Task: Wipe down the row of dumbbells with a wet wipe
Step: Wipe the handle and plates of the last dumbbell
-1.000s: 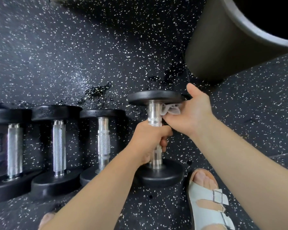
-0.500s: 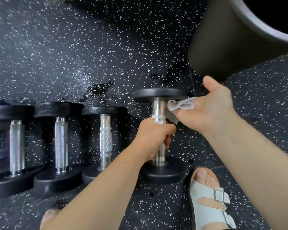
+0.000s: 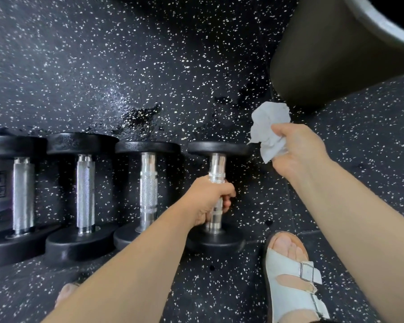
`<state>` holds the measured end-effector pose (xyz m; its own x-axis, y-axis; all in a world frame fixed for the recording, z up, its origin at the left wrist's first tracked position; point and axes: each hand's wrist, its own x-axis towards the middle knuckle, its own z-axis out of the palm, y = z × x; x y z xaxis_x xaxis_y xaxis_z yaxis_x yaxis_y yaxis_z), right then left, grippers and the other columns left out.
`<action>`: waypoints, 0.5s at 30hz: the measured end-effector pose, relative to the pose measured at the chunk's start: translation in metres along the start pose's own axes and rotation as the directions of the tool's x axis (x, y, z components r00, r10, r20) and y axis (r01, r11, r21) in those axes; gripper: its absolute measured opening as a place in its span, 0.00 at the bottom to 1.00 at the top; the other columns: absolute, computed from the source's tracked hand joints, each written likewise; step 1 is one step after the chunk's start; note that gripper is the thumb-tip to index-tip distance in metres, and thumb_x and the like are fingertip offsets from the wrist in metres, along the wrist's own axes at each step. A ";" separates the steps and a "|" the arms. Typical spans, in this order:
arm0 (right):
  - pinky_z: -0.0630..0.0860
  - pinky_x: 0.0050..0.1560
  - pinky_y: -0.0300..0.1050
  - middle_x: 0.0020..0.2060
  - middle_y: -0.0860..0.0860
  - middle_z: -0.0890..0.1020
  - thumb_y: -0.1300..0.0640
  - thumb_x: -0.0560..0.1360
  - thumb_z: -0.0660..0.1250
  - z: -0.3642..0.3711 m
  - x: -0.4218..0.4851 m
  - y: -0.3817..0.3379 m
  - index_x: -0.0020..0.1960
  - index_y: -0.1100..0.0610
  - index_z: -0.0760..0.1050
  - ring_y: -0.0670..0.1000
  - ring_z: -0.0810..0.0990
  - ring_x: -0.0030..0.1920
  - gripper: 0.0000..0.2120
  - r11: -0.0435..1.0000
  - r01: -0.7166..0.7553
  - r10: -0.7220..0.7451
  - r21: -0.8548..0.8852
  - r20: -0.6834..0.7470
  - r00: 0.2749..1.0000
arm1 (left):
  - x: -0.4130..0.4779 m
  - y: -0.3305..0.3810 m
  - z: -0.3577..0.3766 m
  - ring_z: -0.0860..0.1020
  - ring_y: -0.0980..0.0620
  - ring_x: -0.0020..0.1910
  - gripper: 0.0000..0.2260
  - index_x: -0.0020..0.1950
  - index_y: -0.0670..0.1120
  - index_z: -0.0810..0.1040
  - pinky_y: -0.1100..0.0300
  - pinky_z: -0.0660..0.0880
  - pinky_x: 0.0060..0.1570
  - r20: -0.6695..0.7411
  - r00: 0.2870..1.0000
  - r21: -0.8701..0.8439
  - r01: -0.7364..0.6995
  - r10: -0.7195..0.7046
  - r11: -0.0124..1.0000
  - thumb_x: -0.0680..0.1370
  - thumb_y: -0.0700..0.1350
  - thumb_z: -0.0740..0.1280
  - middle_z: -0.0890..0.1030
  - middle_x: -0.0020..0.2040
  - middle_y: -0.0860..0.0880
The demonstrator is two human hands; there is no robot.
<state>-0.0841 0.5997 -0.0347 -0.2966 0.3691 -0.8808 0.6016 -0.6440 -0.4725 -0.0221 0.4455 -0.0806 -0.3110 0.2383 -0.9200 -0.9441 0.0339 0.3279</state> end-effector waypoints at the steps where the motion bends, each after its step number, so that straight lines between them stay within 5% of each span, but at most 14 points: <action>1: 0.76 0.50 0.47 0.49 0.57 0.78 0.69 0.73 0.65 0.000 -0.002 0.000 0.43 0.62 0.74 0.55 0.79 0.44 0.04 0.999 0.009 -0.009 -0.033 0.003 1.000 | 0.000 -0.002 0.000 0.73 0.53 0.25 0.10 0.39 0.43 0.72 0.59 0.74 0.29 -0.035 0.999 0.002 0.004 -0.004 1.000 0.70 0.30 0.69 0.75 0.27 0.48; 4: 0.77 0.58 0.53 0.54 0.55 0.80 0.67 0.72 0.66 -0.005 -0.001 0.001 0.44 0.58 0.75 0.56 0.81 0.53 0.05 0.994 0.042 -0.042 -0.098 0.003 0.999 | -0.005 -0.006 0.006 0.77 0.51 0.33 0.07 0.43 0.45 0.75 0.56 0.77 0.38 -0.232 0.970 0.143 -0.045 0.078 0.989 0.72 0.39 0.72 0.78 0.34 0.48; 7: 0.77 0.58 0.56 0.55 0.55 0.81 0.66 0.70 0.67 -0.013 0.000 0.000 0.47 0.57 0.77 0.56 0.81 0.53 0.07 0.990 0.052 -0.057 -0.135 -0.035 0.998 | -0.018 -0.007 0.028 0.79 0.45 0.49 0.12 0.58 0.47 0.70 0.49 0.76 0.53 -0.465 0.855 0.445 0.001 0.230 0.895 0.77 0.49 0.66 0.79 0.51 0.46; 11: 0.76 0.55 0.54 0.55 0.59 0.82 0.67 0.69 0.65 -0.020 -0.008 0.003 0.42 0.59 0.78 0.54 0.79 0.45 0.06 0.983 0.052 -0.064 -0.176 -0.060 0.996 | -0.025 -0.011 0.069 0.68 0.43 0.66 0.26 0.74 0.48 0.56 0.44 0.67 0.64 -0.593 0.785 0.476 0.162 0.180 0.864 0.79 0.45 0.63 0.69 0.67 0.45; 13: 0.75 0.51 0.51 0.61 0.61 0.78 0.68 0.68 0.64 -0.025 -0.009 0.006 0.48 0.63 0.79 0.53 0.77 0.45 0.09 0.983 0.057 -0.070 -0.175 -0.071 0.995 | -0.018 -0.012 0.076 0.66 0.43 0.68 0.29 0.75 0.49 0.53 0.44 0.66 0.65 -0.613 0.773 0.480 0.204 0.160 0.853 0.78 0.46 0.64 0.67 0.68 0.44; 15: 0.75 0.57 0.51 0.61 0.61 0.77 0.67 0.69 0.65 -0.031 -0.005 0.007 0.50 0.63 0.78 0.53 0.80 0.52 0.10 0.979 0.053 -0.073 -0.196 -0.096 0.993 | -0.012 -0.010 0.075 0.68 0.43 0.65 0.26 0.72 0.48 0.55 0.45 0.67 0.60 -0.634 0.757 0.480 0.227 0.156 0.847 0.79 0.47 0.64 0.69 0.66 0.42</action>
<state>-0.0554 0.6142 -0.0325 -0.2668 0.4777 -0.8370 0.7189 -0.4799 -0.5030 -0.0004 0.5155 -0.0572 -0.4524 -0.4300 -0.7813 -0.8182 0.5486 0.1717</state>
